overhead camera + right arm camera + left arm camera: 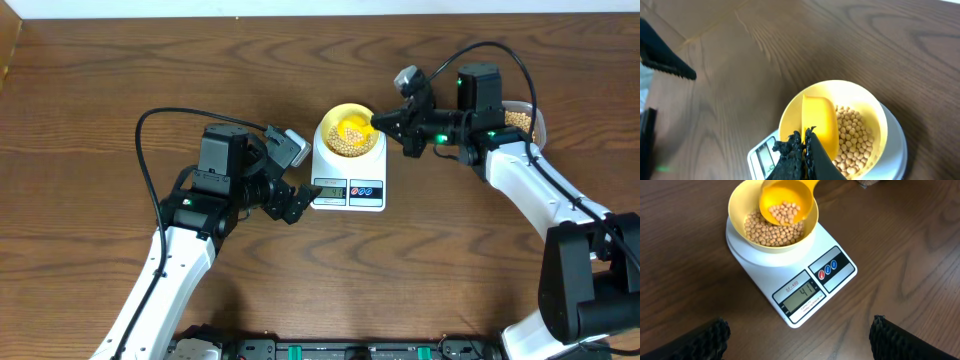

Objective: Scoop item into bowl and weigh 50g on scale
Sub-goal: 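Hold the yellow scoop tipped over the bowl, shaking out remaining soybeans, then carry the empty scoop right to the clear soybean tub, then lower the yellow scoop into the soybean tub with the right gripper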

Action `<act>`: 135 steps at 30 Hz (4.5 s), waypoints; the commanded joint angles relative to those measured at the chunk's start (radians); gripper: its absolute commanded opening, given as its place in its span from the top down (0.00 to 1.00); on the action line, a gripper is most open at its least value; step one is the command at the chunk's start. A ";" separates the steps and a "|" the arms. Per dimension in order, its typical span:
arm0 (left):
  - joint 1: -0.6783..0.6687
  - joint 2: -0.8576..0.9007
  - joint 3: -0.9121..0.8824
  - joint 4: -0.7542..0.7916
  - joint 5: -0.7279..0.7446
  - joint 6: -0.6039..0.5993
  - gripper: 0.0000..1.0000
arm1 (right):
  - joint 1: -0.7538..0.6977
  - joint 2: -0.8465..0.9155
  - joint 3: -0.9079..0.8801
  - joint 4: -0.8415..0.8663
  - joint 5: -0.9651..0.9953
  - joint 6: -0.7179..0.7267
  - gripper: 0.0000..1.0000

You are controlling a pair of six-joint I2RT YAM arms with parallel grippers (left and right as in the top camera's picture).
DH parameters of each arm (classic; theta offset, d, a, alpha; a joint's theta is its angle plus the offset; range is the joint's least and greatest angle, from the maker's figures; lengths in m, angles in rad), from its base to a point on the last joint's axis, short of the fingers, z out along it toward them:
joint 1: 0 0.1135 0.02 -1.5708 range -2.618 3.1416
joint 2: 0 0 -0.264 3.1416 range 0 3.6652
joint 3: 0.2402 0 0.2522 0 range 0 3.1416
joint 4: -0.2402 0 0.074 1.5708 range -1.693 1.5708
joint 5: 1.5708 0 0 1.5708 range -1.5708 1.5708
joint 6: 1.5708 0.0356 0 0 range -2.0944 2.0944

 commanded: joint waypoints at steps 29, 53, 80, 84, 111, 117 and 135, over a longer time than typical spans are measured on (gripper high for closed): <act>0.003 -0.009 -0.002 -0.002 -0.006 0.002 0.09 | 0.010 0.007 0.005 0.097 0.039 -0.423 0.99; 0.003 -0.009 -0.002 -0.002 -0.006 0.002 0.09 | 0.008 0.007 0.005 0.440 0.013 0.167 0.99; 0.003 -0.009 -0.002 -0.002 -0.006 0.002 0.09 | -0.285 0.007 0.005 0.398 0.304 0.110 0.99; 0.003 -0.009 -0.002 -0.002 -0.006 0.002 0.09 | -0.299 0.007 0.005 0.381 0.304 0.228 0.99; 0.003 -0.009 -0.002 -0.002 -0.006 0.002 0.09 | -0.369 0.006 0.005 0.404 0.441 0.692 0.98; 0.003 -0.009 -0.002 -0.002 -0.006 0.002 0.09 | -0.400 0.002 0.005 0.352 0.339 0.692 0.99; 0.003 -0.009 -0.002 -0.002 -0.006 0.002 0.09 | -0.393 -0.304 0.006 -0.116 0.486 0.507 0.99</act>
